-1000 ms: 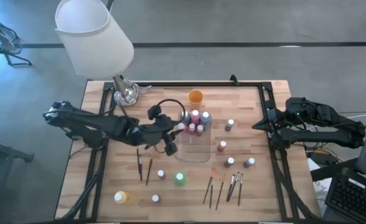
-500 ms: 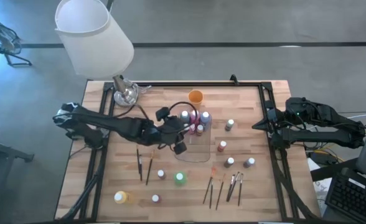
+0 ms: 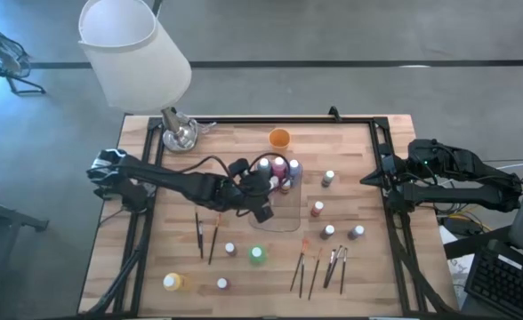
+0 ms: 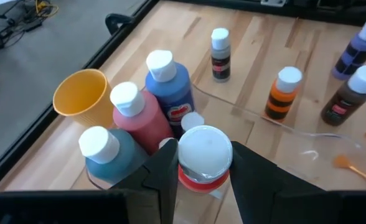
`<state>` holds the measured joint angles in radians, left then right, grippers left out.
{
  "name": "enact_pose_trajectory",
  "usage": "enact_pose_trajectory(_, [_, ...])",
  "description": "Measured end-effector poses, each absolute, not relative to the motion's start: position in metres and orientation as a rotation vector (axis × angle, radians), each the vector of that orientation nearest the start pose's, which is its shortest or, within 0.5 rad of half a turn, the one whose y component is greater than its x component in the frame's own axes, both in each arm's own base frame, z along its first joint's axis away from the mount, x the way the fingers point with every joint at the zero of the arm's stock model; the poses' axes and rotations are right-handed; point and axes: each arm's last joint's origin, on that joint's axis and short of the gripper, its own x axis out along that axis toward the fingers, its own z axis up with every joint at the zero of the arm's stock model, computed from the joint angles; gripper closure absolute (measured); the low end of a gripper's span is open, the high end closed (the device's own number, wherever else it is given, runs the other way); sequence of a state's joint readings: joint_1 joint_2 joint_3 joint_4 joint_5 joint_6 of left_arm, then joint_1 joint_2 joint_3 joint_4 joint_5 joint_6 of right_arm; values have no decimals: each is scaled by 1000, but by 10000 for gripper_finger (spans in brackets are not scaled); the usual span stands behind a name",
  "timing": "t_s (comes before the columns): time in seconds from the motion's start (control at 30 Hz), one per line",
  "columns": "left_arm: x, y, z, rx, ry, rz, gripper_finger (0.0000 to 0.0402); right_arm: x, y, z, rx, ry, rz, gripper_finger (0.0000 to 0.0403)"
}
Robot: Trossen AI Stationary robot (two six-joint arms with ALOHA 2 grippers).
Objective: Pick & Place Paint Supplies
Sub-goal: Put the red paint bottle into the transparent bin
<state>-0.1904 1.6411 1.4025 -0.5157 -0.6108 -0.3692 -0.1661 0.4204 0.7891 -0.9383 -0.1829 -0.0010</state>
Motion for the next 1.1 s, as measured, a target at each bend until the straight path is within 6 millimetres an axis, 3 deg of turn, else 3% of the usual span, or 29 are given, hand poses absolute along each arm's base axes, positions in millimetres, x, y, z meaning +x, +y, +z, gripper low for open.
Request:
enact_pose_trajectory(0.37, [356, -46, 286, -76, 647, 641, 276, 67, -6, 304, 98, 561, 17, 394])
enact_pose_trajectory(1.1, [346, -24, 218, -239, 622, 730, 276, 67, -6, 304, 98, 561, 17, 394])
